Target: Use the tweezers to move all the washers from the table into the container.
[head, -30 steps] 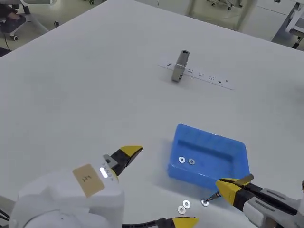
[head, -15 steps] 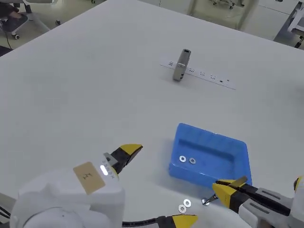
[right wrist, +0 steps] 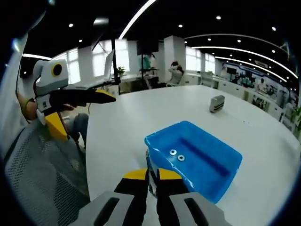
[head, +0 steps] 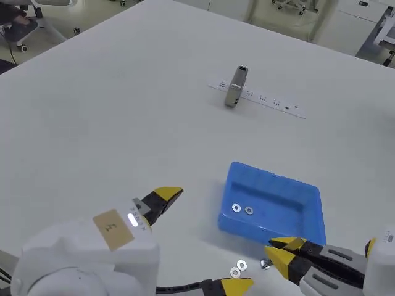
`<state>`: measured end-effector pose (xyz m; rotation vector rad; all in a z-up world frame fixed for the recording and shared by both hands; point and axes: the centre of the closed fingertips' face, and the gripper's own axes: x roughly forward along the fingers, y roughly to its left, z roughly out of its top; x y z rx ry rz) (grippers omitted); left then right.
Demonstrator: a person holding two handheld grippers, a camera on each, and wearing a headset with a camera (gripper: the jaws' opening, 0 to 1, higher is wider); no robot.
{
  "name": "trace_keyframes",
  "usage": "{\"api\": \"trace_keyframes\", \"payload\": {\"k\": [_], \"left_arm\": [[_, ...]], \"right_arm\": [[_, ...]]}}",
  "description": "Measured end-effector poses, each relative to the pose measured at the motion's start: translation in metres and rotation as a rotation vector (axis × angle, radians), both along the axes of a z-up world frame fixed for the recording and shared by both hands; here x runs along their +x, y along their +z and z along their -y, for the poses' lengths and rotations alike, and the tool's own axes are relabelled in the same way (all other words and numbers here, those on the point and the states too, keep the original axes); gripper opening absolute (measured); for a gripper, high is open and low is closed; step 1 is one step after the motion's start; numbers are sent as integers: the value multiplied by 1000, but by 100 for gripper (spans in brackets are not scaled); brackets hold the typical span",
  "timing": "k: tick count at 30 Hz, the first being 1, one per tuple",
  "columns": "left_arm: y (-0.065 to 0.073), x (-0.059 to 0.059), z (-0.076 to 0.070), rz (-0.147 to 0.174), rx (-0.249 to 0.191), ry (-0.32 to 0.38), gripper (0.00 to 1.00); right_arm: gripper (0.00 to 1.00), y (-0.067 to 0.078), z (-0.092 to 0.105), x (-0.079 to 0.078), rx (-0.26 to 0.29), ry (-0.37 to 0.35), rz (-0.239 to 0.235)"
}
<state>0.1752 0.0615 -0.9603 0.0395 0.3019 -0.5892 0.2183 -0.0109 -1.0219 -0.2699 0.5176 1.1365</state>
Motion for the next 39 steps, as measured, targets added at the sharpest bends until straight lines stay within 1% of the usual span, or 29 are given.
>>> {"api": "trace_keyframes", "payload": {"k": [2, 3, 6, 7, 9, 12, 14, 20, 26, 29, 33, 37, 39], "left_arm": [[2, 0, 2, 7, -15, -7, 82], [4, 0, 3, 13, -25, -11, 83], [4, 0, 3, 10, -26, -11, 83], [4, 0, 3, 10, -28, -11, 83], [4, 0, 3, 10, -27, -13, 83], [3, -1, 4, 7, -22, -17, 83], [3, -1, 4, 7, -20, -19, 83], [2, -1, 4, 5, -19, -17, 82], [2, 0, 3, 5, -16, -15, 82], [2, 0, 3, 5, -17, -14, 82], [2, 0, 3, 6, -16, -16, 82], [2, -1, 4, 3, -12, -17, 82], [2, -1, 4, 4, -11, -17, 82]], "right_arm": [[2, 3, 0, 1, 43, -37, -44], [2, 6, 0, 3, 69, -49, -52], [2, 13, 2, 6, 94, -54, -59], [2, 19, 1, 7, 121, -57, -65], [2, 27, 0, 8, 158, -61, -67], [2, 33, -1, 10, 174, -65, -67], [2, 40, -2, 10, 198, -62, -68], [2, 54, -7, 14, 235, -44, -54], [2, 61, -9, 20, 251, -38, -43], [2, 66, -9, 27, 274, -52, -45], [2, 68, -8, 38, 306, -94, -46], [2, 68, -8, 48, 317, -123, -46], [2, 68, -9, 51, 310, -131, -42]]}}
